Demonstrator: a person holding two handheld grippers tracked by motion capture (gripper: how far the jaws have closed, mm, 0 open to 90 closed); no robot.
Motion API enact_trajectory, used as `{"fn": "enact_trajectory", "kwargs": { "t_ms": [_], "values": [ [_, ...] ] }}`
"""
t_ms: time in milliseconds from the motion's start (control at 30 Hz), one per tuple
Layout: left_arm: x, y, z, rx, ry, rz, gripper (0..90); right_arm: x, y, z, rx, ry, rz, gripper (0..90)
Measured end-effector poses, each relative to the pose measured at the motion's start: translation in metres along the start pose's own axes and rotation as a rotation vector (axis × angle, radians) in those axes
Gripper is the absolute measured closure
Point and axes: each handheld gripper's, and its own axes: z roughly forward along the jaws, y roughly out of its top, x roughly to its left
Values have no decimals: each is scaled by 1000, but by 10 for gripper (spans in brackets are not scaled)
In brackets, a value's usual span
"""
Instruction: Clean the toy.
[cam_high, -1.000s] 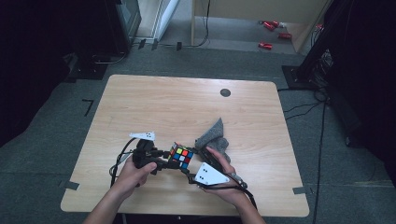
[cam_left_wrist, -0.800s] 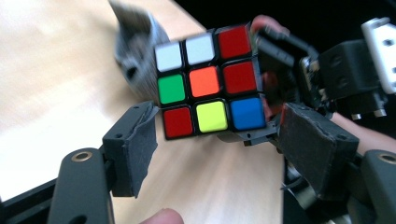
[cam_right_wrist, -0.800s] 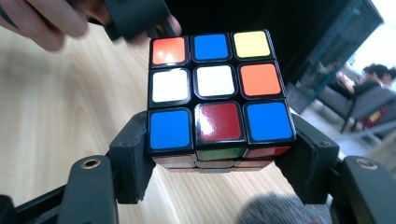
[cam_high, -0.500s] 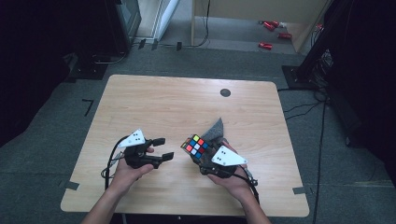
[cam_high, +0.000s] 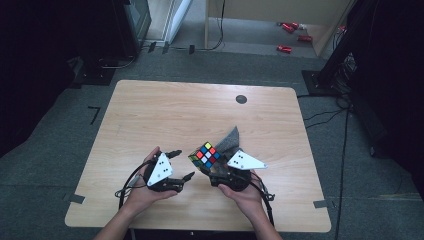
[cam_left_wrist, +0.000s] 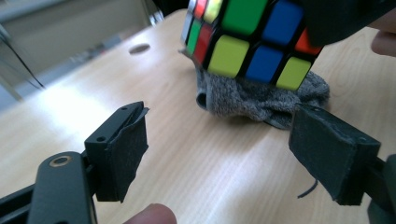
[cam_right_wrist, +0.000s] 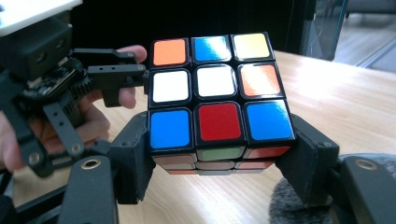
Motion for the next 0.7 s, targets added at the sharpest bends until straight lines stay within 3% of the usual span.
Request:
{"fn": "enact_trajectory", "kwargs": {
  "t_ms": [333,500,567,700],
  "values": [
    [-11,1,1,-22,7,78,201,9,0,9,42,31,115,342],
    [-19,-1,6,-17,34,123,258,11,-1,13,80,56,217,341],
    [-20,-2,5,-24,58,129,306,12,-2,15,96,53,233,341],
    [-19,-2,3,-31,50,116,338,11,-4,16,95,69,275,339]
  ]
}}
